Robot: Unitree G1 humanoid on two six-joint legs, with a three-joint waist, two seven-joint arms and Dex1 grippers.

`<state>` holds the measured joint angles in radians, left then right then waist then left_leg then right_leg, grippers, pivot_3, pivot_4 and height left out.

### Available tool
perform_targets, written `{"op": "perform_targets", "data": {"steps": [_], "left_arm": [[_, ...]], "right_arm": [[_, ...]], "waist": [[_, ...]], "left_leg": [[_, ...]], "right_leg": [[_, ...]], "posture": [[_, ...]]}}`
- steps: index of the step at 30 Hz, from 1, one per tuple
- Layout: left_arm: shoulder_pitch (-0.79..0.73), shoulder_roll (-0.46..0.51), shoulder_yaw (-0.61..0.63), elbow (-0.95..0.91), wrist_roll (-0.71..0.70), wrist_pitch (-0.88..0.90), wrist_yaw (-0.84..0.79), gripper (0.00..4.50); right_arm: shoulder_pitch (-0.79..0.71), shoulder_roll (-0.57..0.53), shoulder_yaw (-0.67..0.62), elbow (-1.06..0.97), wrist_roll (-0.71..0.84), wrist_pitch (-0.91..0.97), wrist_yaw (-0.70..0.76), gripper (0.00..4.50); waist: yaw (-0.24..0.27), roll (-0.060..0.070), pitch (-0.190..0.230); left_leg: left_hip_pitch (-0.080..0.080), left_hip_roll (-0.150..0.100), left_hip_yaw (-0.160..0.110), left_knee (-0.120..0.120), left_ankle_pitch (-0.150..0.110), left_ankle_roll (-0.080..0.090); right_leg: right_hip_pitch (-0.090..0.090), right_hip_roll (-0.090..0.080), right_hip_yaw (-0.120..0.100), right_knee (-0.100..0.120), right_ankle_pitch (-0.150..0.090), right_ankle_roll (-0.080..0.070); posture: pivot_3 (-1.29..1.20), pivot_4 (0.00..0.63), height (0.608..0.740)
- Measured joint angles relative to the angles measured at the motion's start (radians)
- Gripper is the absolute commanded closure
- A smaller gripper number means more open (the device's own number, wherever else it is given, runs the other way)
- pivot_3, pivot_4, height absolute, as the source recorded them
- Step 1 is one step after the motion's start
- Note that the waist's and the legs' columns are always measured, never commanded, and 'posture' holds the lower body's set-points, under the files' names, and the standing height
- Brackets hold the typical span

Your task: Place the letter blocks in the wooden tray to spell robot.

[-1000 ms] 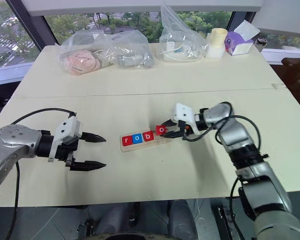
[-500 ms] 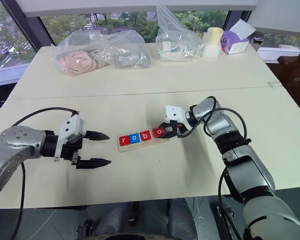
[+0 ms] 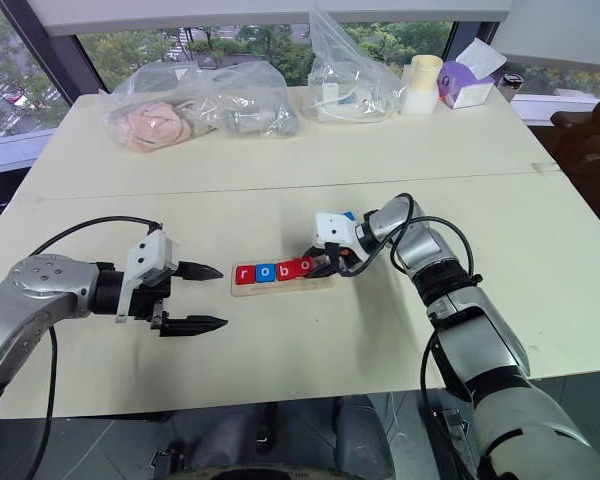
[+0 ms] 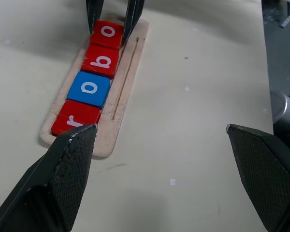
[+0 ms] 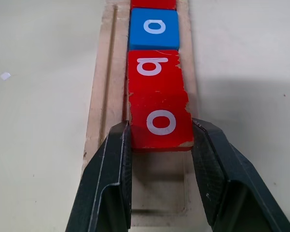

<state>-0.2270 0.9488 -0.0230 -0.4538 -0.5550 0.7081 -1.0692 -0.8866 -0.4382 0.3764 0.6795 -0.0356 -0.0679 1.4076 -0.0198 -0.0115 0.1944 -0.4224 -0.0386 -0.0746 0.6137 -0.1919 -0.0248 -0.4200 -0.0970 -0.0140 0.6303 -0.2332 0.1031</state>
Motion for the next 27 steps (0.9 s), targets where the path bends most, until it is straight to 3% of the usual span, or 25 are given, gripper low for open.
{"op": "perform_targets", "data": {"steps": [27], "left_arm": [[-0.017,-0.039,-0.043,0.049,0.068,-0.051,-0.004,0.0]], "right_arm": [[0.137,-0.052,-0.001,-0.354,0.003,0.248,-0.086,3.35]], "waist": [[0.003,0.0,0.0]], "left_leg": [[0.0,0.0,0.002,0.0,0.0,0.0]], "right_leg": [[-0.001,0.0,0.001,0.0,0.0,-0.001]], "posture": [[0.0,0.15,0.74]]}}
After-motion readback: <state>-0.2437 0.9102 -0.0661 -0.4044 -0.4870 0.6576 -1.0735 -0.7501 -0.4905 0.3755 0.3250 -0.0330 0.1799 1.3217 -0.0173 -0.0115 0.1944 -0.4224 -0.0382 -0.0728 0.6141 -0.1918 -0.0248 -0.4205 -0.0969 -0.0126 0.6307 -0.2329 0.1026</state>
